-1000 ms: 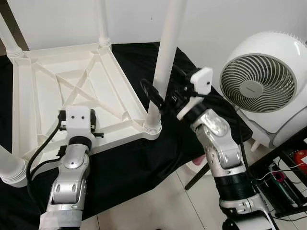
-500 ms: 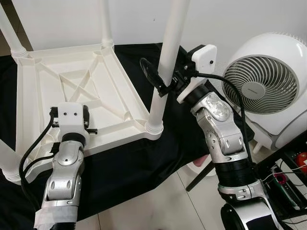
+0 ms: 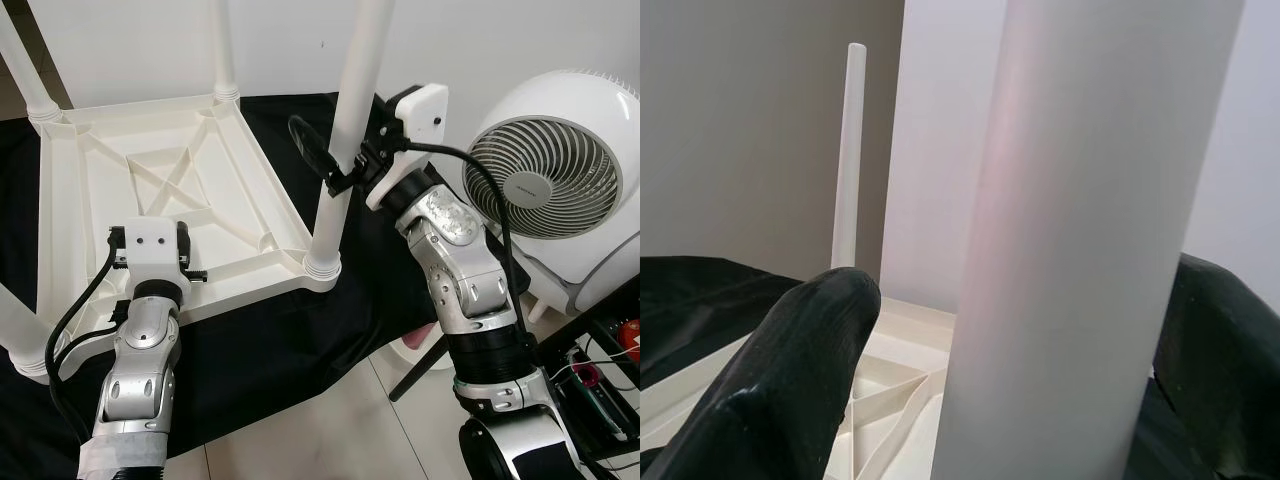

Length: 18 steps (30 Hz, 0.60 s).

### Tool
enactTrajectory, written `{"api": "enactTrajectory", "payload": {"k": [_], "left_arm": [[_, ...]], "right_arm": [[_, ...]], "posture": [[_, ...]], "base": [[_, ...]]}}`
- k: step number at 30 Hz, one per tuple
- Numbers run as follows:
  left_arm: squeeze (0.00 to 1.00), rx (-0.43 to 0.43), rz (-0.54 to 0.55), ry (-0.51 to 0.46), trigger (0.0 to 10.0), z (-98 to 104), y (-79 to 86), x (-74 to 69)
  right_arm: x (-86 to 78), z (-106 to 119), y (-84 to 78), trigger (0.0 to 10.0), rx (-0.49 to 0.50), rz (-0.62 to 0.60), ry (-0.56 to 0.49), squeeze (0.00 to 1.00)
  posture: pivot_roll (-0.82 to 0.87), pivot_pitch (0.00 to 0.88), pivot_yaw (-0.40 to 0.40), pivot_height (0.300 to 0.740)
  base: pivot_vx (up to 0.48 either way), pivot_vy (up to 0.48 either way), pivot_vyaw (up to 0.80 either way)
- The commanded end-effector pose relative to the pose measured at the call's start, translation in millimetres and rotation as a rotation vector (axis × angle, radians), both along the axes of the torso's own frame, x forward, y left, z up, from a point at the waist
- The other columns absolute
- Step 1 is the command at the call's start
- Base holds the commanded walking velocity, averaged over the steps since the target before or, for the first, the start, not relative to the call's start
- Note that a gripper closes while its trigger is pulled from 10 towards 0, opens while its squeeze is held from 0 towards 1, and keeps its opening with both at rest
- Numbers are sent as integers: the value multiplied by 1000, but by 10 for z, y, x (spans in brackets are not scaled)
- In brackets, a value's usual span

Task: Building children table

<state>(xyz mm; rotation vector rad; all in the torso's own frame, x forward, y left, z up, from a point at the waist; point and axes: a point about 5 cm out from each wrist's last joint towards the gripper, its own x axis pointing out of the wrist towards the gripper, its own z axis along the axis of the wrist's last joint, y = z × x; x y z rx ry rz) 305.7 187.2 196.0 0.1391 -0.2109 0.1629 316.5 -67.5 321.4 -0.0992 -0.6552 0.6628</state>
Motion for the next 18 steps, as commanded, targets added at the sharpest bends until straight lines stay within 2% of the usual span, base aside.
{"api": "enactTrajectory", "payload": {"k": [1,7,8,9,10,11,12,13,14,15,18], "left_arm": [[0,-11,39,-10,10000,-7,13,0],[0,-6,32,-13,10000,-13,2,3],[0,-8,33,-13,10000,-17,4,6],[0,-10,34,-13,10000,-19,6,8],[0,-10,34,-13,10000,-19,6,8],[0,-13,37,-12,10000,-25,8,14],[0,-13,37,-12,10000,-25,8,14],[0,-15,40,-12,10000,-30,10,18],[0,-15,40,-12,10000,-30,10,18],[0,-21,50,-10,10000,-42,20,24],[0,-29,67,-4,10000,-63,40,27]], "right_arm": [[-17,37,-14,10000,12,2,-6,0],[-31,48,-12,10000,8,6,-3,0],[-29,58,-16,9294,8,5,-6,0],[-27,63,-17,5765,7,3,-8,0],[-27,63,-17,5765,7,3,-8,0],[-22,62,-20,3490,10,3,-6,0],[-22,62,-20,3490,10,3,-6,0],[-18,61,-21,745,11,1,-3,0],[-18,61,-21,745,11,1,-3,0],[-21,57,-25,0,16,-1,-2,0],[-28,58,-31,0,28,-3,1,0]], "posture": [[61,57,-64,740],[57,54,-62,740],[50,48,-62,740],[50,48,-62,740],[50,48,-62,740],[47,44,-62,740],[47,44,-62,740],[47,44,-62,740],[47,44,-62,740],[45,38,-62,740],[45,38,-62,740]], "base": [[0,0,0],[0,0,0],[0,0,0],[0,0,0],[0,0,0],[0,0,0],[0,0,0],[0,0,0],[0,0,0],[0,0,0],[0,0,0]]}}
